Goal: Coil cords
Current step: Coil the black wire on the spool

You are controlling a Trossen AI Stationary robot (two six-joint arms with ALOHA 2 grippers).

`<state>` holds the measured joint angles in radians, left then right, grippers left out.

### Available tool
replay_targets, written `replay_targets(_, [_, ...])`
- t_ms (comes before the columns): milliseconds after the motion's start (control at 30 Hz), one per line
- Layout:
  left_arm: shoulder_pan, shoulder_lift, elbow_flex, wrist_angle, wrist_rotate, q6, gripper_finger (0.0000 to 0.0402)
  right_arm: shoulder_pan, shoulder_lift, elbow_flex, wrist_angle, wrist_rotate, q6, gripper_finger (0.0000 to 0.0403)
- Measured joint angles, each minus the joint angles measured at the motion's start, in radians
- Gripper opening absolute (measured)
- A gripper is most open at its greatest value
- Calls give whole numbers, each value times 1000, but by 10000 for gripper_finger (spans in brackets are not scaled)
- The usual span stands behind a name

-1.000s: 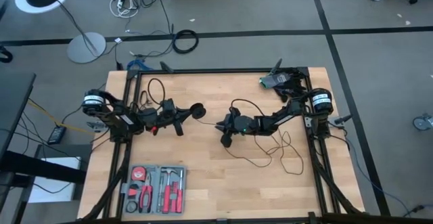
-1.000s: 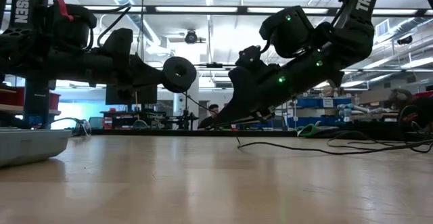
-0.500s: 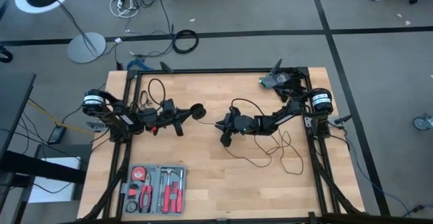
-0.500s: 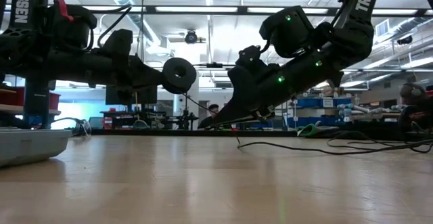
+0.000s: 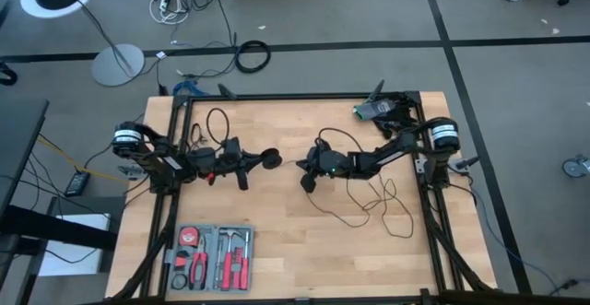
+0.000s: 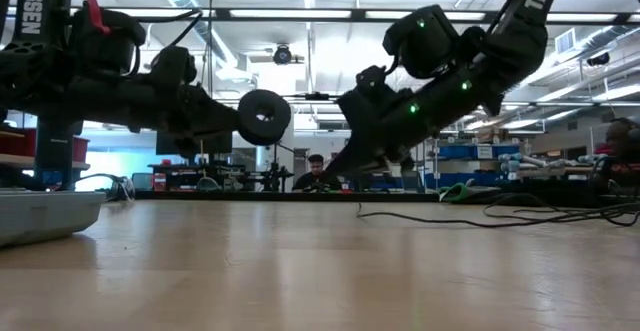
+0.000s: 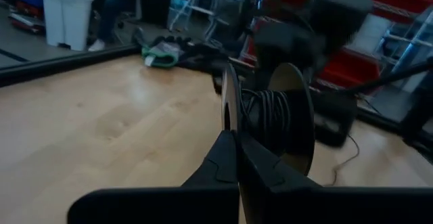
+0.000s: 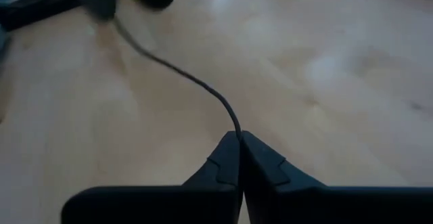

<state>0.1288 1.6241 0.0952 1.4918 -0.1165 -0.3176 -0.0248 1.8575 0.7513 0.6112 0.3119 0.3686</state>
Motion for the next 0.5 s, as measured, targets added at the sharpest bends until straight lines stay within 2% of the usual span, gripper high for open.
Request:
replay_targets(167, [0,0,2,-45,-2,20,0,-31,-104,28,-145,0,14,2])
replay_targets(367, [0,0,65,-207,-13,40,0,-47,-128,235,-412,-32,-96,1])
replay_targets(500, [0,0,103,-292,-83,32,0,-42,-109,362,-488,-56,-162,1])
